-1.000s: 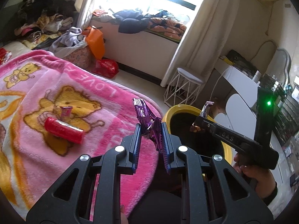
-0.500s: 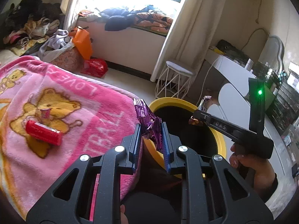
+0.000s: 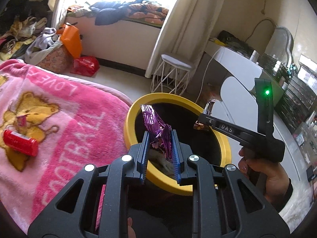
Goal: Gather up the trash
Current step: 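Carry both wrappers over the yellow bin and open both tools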
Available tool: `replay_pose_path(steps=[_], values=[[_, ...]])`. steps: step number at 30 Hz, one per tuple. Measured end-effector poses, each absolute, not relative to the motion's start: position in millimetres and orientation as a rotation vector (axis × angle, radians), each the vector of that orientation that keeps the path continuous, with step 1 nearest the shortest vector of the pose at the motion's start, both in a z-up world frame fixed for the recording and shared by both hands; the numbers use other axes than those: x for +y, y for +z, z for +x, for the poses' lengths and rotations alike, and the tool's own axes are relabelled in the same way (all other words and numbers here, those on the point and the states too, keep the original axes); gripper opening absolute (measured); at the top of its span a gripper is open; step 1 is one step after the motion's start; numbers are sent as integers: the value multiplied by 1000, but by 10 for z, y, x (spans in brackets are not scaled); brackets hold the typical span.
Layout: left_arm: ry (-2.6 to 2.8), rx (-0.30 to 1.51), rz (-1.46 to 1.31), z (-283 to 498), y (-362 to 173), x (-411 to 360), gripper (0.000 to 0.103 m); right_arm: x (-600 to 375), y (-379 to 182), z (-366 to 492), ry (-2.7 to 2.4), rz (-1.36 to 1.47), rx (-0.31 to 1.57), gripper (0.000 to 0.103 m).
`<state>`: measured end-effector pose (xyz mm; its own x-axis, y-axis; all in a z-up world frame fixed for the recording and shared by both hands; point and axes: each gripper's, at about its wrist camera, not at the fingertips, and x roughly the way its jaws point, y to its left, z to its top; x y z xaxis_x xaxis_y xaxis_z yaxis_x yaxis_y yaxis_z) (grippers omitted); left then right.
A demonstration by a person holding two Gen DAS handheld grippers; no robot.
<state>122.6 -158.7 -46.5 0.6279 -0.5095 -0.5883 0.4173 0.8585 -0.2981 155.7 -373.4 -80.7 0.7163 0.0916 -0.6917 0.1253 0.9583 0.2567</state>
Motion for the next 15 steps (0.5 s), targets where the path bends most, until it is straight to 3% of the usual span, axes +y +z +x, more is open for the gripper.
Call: replay_pose_path(steps=[15], values=[[-571, 754, -104, 1473, -599, -1873, 16, -3931, -983, 1593, -22, 333, 826, 17]])
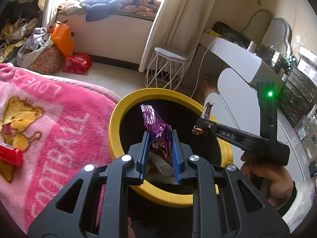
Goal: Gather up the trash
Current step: 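Carry both wrappers over the yellow bin and open both tools, then move both open tools back over the red tube on the blanket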
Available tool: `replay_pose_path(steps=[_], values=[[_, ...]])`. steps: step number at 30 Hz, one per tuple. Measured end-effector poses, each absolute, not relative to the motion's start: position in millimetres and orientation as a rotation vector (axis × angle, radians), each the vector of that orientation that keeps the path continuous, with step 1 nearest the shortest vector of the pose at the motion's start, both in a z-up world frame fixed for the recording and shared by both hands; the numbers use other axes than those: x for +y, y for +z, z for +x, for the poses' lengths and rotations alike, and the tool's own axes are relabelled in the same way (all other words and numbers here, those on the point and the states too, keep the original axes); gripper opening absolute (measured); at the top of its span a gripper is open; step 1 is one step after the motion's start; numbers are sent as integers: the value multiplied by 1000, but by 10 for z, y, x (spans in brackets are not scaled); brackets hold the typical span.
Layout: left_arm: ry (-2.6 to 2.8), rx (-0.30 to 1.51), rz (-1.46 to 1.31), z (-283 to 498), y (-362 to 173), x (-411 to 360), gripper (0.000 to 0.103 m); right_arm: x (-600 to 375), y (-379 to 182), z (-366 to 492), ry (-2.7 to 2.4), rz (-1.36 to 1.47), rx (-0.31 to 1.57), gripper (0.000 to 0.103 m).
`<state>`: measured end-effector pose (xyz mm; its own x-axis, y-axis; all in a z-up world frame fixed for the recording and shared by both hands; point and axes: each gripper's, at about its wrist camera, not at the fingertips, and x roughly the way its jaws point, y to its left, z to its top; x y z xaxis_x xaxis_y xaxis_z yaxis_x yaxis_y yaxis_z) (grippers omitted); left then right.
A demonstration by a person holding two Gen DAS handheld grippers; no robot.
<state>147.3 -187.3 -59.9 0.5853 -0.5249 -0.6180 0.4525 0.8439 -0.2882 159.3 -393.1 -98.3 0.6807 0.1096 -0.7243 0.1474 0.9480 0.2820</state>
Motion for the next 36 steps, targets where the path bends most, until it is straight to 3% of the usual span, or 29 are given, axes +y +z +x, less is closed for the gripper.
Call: replay_pose_path(steps=[7, 9, 11, 13, 15, 18, 36], values=[[-587, 756, -101, 1584, -638, -1953, 20, -3969, -1008, 1610, -16, 344, 831, 20], [-588, 754, -105, 1594, -639, -1964, 25, -3996, -1009, 1606, -18, 351, 830, 28], [-581, 744, -103, 1584, -625, -1964, 39, -4026, -999, 1597, -23, 361, 823, 32], [-569, 731, -110, 1566, -600, -1928, 63, -4044, -985, 1598, -28, 365, 819, 36], [-554, 717, -126, 1543, -568, -1877, 79, -4069, -958, 1580, -37, 378, 806, 43], [-524, 699, -143, 1499, -517, -1785, 92, -4085, -900, 1551, -43, 387, 785, 49], [-373, 569, -136, 1281, -200, -1282, 92, -3650, -505, 1451, 8, 265, 659, 64]])
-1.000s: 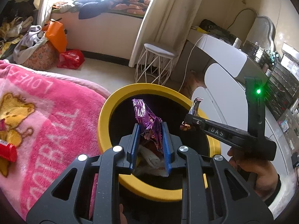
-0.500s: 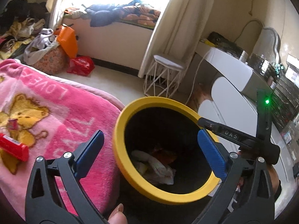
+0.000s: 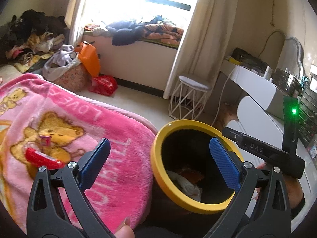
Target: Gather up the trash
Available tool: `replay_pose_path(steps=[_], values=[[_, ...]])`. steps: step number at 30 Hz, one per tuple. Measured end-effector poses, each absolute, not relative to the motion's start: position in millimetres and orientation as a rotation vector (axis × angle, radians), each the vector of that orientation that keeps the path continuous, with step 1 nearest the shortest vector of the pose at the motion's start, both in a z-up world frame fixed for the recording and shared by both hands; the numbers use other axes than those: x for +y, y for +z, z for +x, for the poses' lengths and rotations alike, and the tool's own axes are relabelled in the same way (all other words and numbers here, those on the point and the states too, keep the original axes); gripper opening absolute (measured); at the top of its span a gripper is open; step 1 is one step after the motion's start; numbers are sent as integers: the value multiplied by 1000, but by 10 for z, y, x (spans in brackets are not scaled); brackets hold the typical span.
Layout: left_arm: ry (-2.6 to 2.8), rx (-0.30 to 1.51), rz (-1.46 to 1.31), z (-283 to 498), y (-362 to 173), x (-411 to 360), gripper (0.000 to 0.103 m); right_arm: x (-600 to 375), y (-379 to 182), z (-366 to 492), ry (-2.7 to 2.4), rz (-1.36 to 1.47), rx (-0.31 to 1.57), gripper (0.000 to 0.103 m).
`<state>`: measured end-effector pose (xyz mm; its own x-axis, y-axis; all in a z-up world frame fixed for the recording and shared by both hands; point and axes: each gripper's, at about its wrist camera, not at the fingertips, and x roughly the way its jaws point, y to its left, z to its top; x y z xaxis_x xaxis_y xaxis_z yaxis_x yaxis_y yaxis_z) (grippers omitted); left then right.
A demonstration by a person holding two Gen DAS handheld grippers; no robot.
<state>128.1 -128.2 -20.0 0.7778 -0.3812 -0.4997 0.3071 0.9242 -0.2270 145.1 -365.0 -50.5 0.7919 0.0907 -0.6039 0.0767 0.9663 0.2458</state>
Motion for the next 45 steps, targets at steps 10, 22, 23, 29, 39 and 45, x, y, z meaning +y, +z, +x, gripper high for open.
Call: replay_pose_path(steps=[10, 22, 23, 29, 39, 45], values=[[-296, 545, -171, 1259, -139, -929, 92, -3313, -414, 1440, 80, 226, 640, 66], [-160, 534, -221, 1235, -139, -341, 92, -2789, -389, 1428, 196, 155, 648, 66], [-145, 534, -225, 1233, -143, -274, 92, -2737, -386, 1426, 207, 147, 648, 66], [-72, 542, -251, 1230, -185, 73, 92, -2452, -388, 1407, 271, 115, 655, 66], [-15, 651, -194, 1524, -321, 514, 92, -1854, -437, 1429, 411, 59, 692, 68], [-71, 784, -192, 1919, -514, 644, 77, -1442, -579, 1534, 483, 41, 762, 69]])
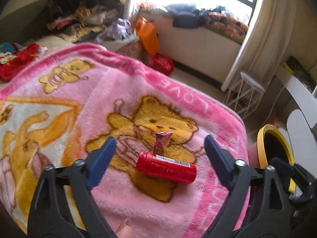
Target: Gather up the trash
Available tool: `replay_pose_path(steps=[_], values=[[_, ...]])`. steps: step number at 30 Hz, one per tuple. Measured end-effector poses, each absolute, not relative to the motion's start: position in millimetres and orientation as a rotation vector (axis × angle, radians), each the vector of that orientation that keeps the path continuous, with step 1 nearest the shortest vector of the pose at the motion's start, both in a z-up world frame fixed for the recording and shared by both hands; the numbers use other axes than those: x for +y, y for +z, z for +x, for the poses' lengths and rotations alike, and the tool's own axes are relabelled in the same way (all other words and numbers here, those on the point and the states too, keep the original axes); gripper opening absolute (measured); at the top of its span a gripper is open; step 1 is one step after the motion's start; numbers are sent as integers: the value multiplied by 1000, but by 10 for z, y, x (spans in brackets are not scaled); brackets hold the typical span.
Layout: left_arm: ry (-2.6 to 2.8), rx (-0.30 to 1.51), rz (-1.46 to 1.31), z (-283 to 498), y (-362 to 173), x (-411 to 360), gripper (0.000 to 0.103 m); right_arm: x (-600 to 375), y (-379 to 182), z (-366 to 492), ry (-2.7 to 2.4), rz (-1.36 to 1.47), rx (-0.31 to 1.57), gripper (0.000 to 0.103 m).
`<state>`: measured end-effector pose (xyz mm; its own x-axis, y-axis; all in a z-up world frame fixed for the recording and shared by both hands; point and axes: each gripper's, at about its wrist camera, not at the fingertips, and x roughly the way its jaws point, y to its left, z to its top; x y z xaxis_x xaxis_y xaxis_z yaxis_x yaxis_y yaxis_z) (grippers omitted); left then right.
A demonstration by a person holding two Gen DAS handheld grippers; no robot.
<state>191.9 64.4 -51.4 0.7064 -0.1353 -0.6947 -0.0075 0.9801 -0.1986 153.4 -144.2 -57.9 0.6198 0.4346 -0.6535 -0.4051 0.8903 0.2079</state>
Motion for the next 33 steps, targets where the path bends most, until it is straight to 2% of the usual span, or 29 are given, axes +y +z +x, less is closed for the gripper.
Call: replay_pose_path(steps=[4, 6, 8, 10, 14, 18, 28, 31, 33], values=[[-128, 872, -177, 2177, -663, 658, 67, -1187, -691, 1632, 522, 28, 808, 71], [-150, 922, -168, 2289, -746, 657, 62, -1048, -762, 1696, 570, 11, 839, 76], [-173, 978, -168, 2400, -836, 663, 58, -907, -817, 1743, 587, -34, 855, 76], [-193, 1018, -174, 2492, -916, 677, 50, -806, -849, 1791, 606, -60, 871, 76], [-230, 1060, -207, 2600, -1030, 695, 42, -710, -855, 1915, 619, -79, 871, 76], [-254, 1096, -230, 2671, -1130, 701, 23, -627, -914, 1986, 655, -129, 886, 76], [-255, 1030, -262, 2613, -988, 856, 16, -363, -1152, 2133, 711, -240, 912, 76], [-220, 1000, -286, 2560, -933, 972, 16, -285, -1239, 2187, 705, -266, 933, 63], [-208, 979, -307, 2525, -882, 1046, 16, -247, -1300, 2210, 704, -278, 954, 49]])
